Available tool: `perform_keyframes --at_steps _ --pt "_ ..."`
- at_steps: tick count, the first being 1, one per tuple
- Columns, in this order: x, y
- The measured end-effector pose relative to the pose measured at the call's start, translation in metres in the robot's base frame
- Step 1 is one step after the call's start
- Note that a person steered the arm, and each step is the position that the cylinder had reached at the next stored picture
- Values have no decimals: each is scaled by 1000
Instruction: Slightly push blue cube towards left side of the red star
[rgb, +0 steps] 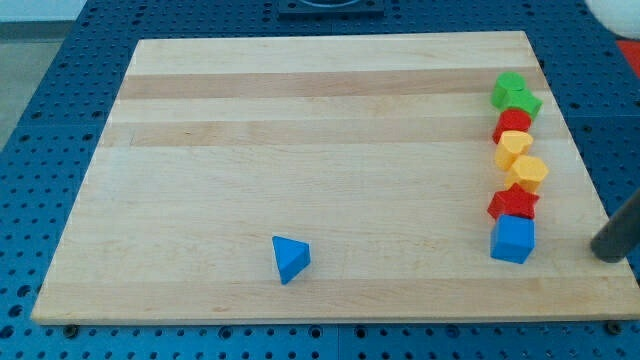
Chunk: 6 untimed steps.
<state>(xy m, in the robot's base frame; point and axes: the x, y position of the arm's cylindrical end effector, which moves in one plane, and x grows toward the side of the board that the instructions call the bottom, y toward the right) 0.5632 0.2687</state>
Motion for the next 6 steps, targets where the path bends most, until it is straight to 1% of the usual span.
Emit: perform_keyframes --at_steps 1,2,5,6 --pt "0 -54" --pt "0 -96" --pt "0 -110" --pt "0 -142"
